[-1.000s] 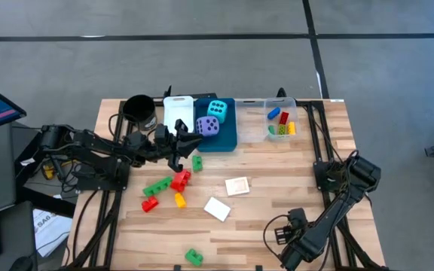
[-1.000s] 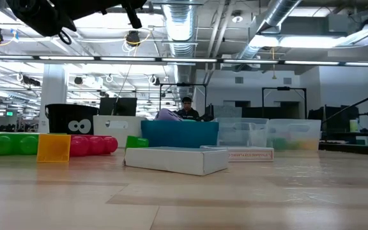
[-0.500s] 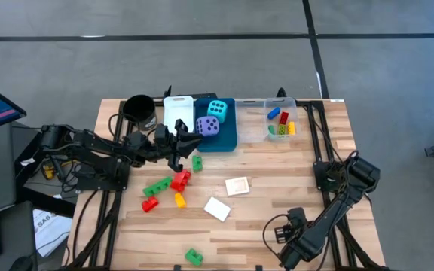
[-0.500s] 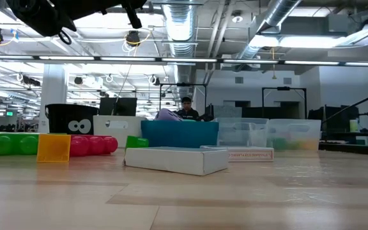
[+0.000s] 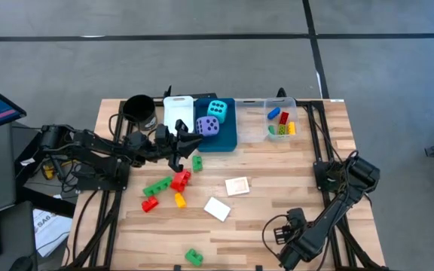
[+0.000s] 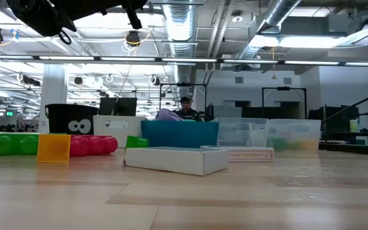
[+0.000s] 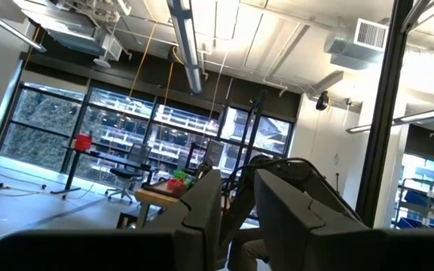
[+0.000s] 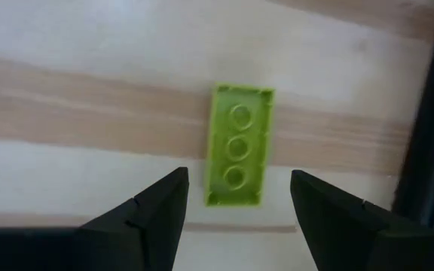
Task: Pick & Place Toys
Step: Put the left small yellow and green game piece into the right transparent bin
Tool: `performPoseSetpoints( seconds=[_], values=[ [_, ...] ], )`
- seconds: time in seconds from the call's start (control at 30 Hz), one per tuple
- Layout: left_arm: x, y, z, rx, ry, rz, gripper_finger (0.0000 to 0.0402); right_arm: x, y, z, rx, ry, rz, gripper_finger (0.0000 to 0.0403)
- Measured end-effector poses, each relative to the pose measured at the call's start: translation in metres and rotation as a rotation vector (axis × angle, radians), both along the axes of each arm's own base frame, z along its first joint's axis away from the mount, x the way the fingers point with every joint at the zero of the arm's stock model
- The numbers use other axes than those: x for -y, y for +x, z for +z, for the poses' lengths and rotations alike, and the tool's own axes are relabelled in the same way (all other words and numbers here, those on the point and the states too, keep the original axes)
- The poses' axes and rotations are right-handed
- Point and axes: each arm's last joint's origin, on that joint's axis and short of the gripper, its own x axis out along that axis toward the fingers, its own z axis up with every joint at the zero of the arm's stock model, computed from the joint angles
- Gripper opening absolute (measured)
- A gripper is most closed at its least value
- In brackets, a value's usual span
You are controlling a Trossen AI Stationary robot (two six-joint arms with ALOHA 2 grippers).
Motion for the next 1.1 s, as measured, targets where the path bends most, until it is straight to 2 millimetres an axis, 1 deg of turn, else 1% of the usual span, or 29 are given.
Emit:
performPoseSetpoints(
  seconds=[0.17, 0.3, 0.37, 0.5, 0.63, 0.73, 0.87, 1.0, 1.1],
  values=[
    [0.000, 0.000, 0.000, 0.000, 0.000, 0.000, 0.0076, 0.003, -0.002, 0.001, -0.023, -0.033, -0.004, 0.0230],
    [0.000, 0.000, 0.000, 0.000, 0.000, 0.000, 0.0076, -0.001, 0.001, 0.000, 0.009, 0.011, 0.000, 0.0230],
    [0.000, 0.000, 0.000, 0.000, 0.000, 0.000, 0.0076, -0.001, 0.000, 0.000, 0.004, 0.005, 0.001, 0.0230],
    [0.000, 0.000, 0.000, 0.001, 0.000, 0.000, 0.0076, 0.002, -0.007, -0.013, -0.039, -0.041, 0.007, 0.0230],
    [0.000, 0.000, 0.000, 0.001, 0.000, 0.000, 0.0076, 0.003, -0.009, -0.028, 0.000, 0.034, 0.005, 0.0230],
    [0.000, 0.000, 0.000, 0.001, 0.000, 0.000, 0.0076, 0.005, -0.009, -0.033, 0.002, 0.045, 0.002, 0.0230],
    [0.000, 0.000, 0.000, 0.002, 0.000, 0.000, 0.0076, 0.008, -0.006, -0.034, 0.000, 0.049, -0.013, 0.0229],
    [0.000, 0.000, 0.000, 0.002, 0.000, 0.000, 0.0076, 0.008, -0.002, -0.033, 0.005, 0.057, -0.023, 0.0210],
    [0.000, 0.000, 0.000, 0.001, 0.000, 0.000, 0.0076, 0.009, 0.002, -0.032, 0.008, 0.064, -0.034, 0.0181]
  ],
)
